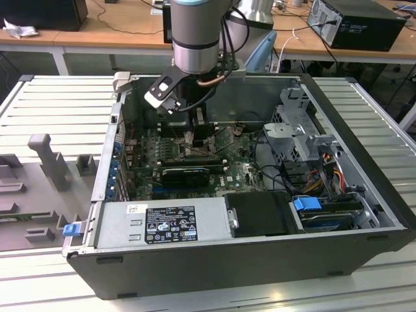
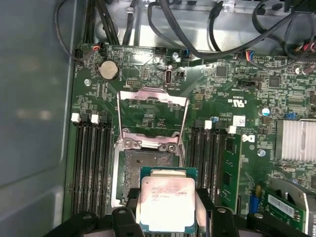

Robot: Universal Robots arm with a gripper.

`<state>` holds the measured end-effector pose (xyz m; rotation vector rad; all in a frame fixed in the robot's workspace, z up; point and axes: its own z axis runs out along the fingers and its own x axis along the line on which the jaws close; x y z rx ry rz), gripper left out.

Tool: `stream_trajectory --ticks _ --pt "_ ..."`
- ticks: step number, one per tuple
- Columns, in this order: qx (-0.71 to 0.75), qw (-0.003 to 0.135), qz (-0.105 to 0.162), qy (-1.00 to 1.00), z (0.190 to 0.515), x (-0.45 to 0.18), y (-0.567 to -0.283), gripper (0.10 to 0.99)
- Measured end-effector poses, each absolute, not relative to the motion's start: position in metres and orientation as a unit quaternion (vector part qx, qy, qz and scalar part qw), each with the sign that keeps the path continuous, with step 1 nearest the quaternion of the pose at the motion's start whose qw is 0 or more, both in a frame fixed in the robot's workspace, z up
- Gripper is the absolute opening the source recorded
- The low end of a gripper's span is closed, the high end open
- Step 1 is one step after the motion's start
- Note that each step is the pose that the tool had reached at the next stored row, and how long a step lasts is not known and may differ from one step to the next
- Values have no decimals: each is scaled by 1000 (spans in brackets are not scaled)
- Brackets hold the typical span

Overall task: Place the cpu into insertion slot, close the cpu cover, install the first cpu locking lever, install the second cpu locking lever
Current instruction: 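Place the cpu into insertion slot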

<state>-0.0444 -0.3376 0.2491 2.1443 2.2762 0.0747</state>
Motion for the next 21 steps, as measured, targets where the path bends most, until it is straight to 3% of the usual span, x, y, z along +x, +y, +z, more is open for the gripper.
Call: stream_trajectory --ticks 21 --pt "695 6 25 719 221 -44 -328 529"
